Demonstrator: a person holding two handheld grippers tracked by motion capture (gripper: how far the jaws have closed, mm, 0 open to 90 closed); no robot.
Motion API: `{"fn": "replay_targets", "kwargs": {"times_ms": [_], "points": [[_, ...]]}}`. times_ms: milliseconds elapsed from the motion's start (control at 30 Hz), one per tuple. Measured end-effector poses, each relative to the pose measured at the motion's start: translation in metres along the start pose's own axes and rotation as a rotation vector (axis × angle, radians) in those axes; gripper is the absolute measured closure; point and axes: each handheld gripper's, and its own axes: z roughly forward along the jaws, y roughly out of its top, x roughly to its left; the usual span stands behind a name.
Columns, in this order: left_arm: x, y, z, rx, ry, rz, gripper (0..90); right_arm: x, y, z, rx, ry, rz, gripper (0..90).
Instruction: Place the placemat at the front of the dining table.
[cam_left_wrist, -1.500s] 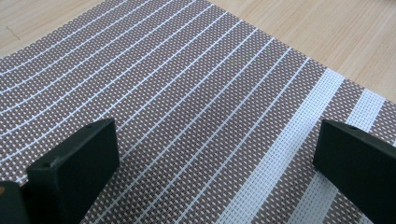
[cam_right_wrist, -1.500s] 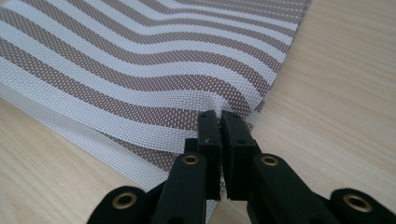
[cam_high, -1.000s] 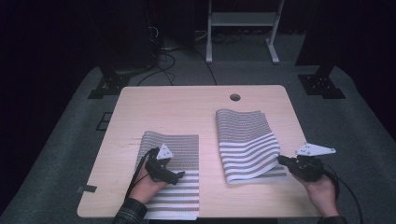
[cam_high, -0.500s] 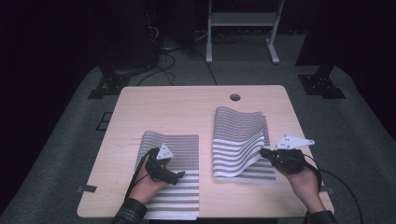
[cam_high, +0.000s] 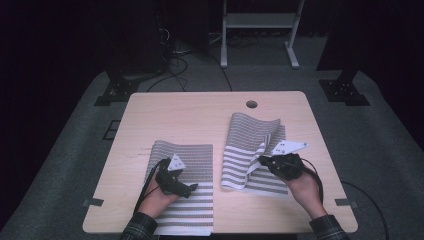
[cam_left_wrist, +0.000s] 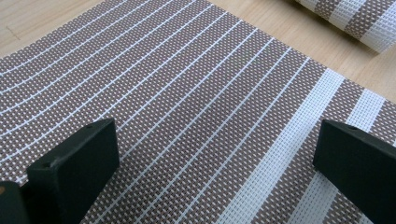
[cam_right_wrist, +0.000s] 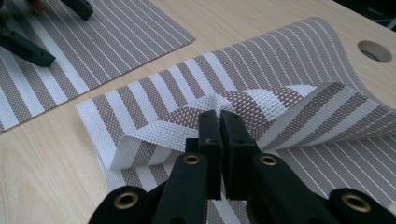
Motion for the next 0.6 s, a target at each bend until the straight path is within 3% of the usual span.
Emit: {"fn": "replay_targets", "kwargs": {"times_ms": [400, 600], "points": [[-0.006, 0.009, -0.001, -0.002, -0.019, 0.002, 0.0, 0.009, 0.018, 0.031, 0.003, 0.048, -0.02, 87.6], [-0.016, 0.025, -0.013, -0.097, -0.059, 0.012, 0.0, 0.016, 0.025, 0.041, -0.002, 0.072, -0.035, 87.6]]}}
